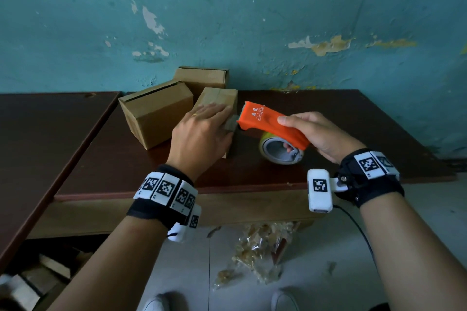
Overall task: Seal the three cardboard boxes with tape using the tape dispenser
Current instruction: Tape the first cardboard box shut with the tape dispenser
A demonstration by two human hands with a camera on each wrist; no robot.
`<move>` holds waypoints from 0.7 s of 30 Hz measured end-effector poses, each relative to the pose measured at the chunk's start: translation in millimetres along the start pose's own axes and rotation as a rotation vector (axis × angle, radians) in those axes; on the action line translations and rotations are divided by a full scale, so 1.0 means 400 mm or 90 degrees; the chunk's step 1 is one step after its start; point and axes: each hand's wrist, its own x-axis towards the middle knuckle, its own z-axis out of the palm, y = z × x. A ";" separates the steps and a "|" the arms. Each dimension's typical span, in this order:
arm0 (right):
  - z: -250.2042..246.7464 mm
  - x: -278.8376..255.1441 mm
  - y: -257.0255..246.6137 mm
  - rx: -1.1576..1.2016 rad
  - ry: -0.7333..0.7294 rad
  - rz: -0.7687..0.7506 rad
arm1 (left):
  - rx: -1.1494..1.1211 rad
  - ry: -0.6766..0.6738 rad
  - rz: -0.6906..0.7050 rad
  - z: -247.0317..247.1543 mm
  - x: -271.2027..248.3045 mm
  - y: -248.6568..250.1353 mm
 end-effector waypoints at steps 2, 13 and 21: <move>0.008 0.005 0.003 -0.025 -0.006 0.002 | -0.005 -0.007 0.004 -0.003 0.000 -0.008; 0.018 0.011 0.002 -0.032 0.033 -0.030 | -0.017 -0.012 0.012 0.008 0.002 -0.019; 0.008 0.001 -0.005 -0.031 0.032 -0.042 | -0.029 0.011 0.007 0.010 -0.001 -0.022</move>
